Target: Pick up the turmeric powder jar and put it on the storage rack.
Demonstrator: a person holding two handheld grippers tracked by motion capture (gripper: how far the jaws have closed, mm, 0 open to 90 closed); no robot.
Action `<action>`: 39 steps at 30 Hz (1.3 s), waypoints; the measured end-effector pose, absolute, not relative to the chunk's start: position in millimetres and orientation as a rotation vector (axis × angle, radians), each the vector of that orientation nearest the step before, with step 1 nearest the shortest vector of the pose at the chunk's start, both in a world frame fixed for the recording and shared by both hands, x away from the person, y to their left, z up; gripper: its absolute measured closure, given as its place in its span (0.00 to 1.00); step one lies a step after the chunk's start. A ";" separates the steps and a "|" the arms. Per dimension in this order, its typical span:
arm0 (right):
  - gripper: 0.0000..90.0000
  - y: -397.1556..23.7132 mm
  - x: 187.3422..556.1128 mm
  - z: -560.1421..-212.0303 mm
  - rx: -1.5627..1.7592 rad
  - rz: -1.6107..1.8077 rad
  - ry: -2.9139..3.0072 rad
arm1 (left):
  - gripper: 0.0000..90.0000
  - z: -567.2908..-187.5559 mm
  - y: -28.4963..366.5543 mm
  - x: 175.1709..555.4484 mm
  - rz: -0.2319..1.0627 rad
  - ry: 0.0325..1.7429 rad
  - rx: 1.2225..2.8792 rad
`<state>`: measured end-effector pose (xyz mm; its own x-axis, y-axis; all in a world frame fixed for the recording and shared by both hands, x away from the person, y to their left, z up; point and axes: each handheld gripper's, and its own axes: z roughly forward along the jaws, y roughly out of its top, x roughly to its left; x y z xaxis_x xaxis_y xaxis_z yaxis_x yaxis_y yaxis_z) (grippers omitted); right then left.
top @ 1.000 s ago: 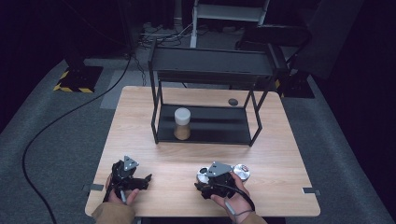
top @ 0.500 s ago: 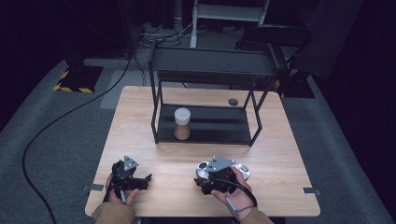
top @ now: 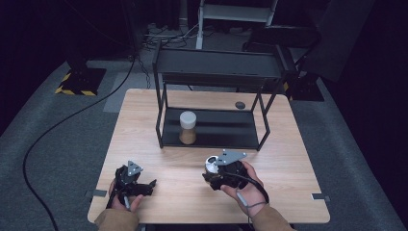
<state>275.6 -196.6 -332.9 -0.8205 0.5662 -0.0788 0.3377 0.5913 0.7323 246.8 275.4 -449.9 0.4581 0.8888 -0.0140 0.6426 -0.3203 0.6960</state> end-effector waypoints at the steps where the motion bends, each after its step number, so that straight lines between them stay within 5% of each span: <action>1: 0.35 -197.0 277.1 -330.8 0.737 1.068 2.516 | 0.02 -449.9 275.4 246.8 0.498 1.271 2.072; 39: 0.35 -191.0 356.5 -290.6 0.814 1.072 2.455 | 0.02 -450.0 275.4 246.7 0.498 1.272 2.071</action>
<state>356.5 -191.0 -290.6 -0.7780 0.6234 -0.0776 0.3669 0.5511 0.7494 246.7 275.4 -450.0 0.4573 0.8892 -0.0150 0.6428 -0.3189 0.6966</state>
